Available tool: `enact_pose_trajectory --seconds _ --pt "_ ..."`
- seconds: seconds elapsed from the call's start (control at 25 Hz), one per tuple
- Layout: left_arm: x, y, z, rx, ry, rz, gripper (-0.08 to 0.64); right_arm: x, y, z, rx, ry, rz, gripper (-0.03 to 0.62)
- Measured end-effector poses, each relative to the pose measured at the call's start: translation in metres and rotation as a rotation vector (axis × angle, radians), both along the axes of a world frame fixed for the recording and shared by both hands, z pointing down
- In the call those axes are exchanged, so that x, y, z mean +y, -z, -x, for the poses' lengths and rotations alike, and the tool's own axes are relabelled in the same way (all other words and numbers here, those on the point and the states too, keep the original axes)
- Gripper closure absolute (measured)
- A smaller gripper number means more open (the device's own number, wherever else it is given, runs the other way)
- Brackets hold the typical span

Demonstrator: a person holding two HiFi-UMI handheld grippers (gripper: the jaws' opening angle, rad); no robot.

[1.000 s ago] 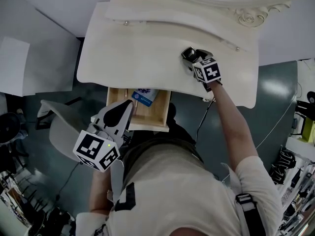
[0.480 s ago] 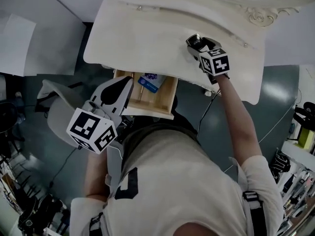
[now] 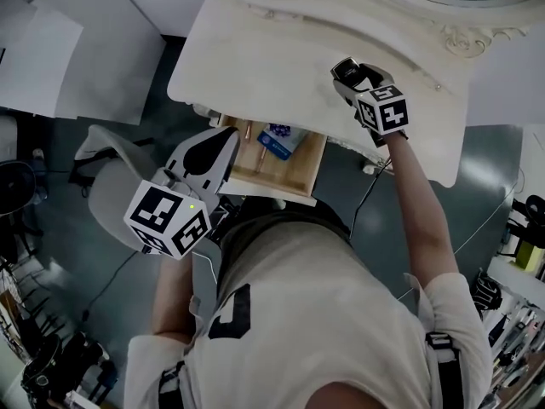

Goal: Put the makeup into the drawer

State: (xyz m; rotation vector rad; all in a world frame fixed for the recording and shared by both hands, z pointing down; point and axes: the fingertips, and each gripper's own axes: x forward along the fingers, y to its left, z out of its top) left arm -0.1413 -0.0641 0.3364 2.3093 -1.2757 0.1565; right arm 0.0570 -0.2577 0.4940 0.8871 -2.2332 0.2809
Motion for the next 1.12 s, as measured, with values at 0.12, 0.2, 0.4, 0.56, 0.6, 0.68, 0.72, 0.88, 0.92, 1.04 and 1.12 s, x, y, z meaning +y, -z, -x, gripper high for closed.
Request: enact_pose_trajectory --seconds 0.12,0.2,0.4,0.56,0.6,0.68,0.72,0.88,0.92,1.04,1.12 --pt "0.004 0.000 0.004 0.010 -0.002 -0.002 0.502 0.005 0.013 0.008 -0.016 -0.004 -0.013 0.284" --pt "0.006 -0.001 0.008 0.017 -0.007 -0.003 0.502 0.013 0.024 0.016 -0.044 -0.004 -0.018 0.284" --pt "0.010 -0.002 0.016 0.028 -0.032 -0.005 0.502 0.050 0.049 0.048 -0.154 0.027 0.002 0.284" --pt "0.014 -0.008 0.019 0.039 -0.059 0.008 0.502 0.098 0.054 0.076 -0.214 0.080 0.042 0.284" --pt "0.016 -0.010 0.020 0.041 -0.065 0.013 0.502 0.111 0.053 0.083 -0.223 0.097 0.058 0.284" --pt "0.018 -0.015 0.021 0.043 -0.075 0.022 0.502 0.135 0.045 0.095 -0.231 0.131 0.100 0.284" --pt "0.019 -0.016 0.022 0.044 -0.079 0.026 0.502 0.147 0.039 0.100 -0.230 0.146 0.124 0.284" --pt "0.023 -0.022 0.026 0.050 -0.092 0.036 0.502 0.183 0.007 0.113 -0.220 0.165 0.211 0.284" --pt "0.024 -0.023 0.026 0.052 -0.095 0.039 0.502 0.189 -0.001 0.115 -0.216 0.163 0.233 0.284" --pt "0.027 -0.027 0.029 0.057 -0.097 0.049 0.502 0.205 -0.029 0.118 -0.195 0.157 0.294 0.284" --pt "0.027 -0.030 0.031 0.059 -0.099 0.055 0.502 0.210 -0.049 0.119 -0.181 0.139 0.326 0.284"
